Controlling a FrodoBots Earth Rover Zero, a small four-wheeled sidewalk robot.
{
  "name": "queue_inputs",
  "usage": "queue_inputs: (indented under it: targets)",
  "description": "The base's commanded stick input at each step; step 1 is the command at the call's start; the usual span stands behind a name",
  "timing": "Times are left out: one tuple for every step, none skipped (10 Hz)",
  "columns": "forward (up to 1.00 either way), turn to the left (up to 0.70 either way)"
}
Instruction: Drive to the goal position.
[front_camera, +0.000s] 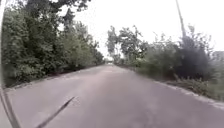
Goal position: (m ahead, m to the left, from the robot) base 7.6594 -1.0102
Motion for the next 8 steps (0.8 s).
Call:
queue_inputs:
  targets:
    - [0.70,0.00]
    - [0.70,0.00]
    - [0.70,0.00]
    - [0.70,0.00]
    - [0.70,0.00]
    - [0.70,0.00]
    - [0.70,0.00]
    - [0.70,0.00]
